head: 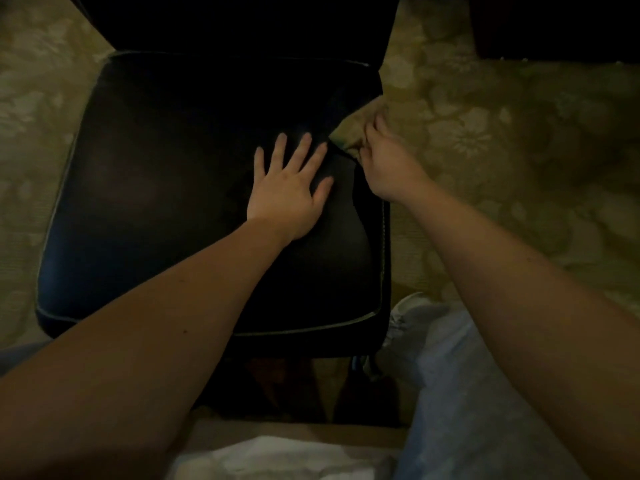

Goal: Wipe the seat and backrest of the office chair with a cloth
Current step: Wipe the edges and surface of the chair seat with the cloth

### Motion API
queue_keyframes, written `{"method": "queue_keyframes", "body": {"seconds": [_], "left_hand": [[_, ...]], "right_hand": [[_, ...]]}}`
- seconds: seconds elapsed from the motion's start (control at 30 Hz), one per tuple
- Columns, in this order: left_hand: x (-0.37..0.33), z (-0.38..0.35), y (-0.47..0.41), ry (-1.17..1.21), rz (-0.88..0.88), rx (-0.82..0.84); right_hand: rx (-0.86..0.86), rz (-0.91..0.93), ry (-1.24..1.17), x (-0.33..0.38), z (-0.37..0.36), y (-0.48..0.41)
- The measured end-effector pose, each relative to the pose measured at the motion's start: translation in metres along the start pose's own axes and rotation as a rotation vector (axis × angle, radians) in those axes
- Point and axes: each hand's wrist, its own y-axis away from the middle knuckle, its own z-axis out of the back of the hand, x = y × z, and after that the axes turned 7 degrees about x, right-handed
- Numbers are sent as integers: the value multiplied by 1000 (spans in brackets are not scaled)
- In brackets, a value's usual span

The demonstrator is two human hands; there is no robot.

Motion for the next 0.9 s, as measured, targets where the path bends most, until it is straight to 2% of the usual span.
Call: {"method": "queue_keyframes", "body": {"seconds": [0.23, 0.6, 0.9], "left_hand": [[-2, -1, -1, 15, 10, -17], [-3, -1, -1, -7, 15, -26], [-4, -4, 0, -21, 11, -26]], "right_hand": [[0, 93, 70, -3, -13, 28], [-7, 25, -52, 5, 7, 14], [-78, 4, 123, 11, -16, 36]]}}
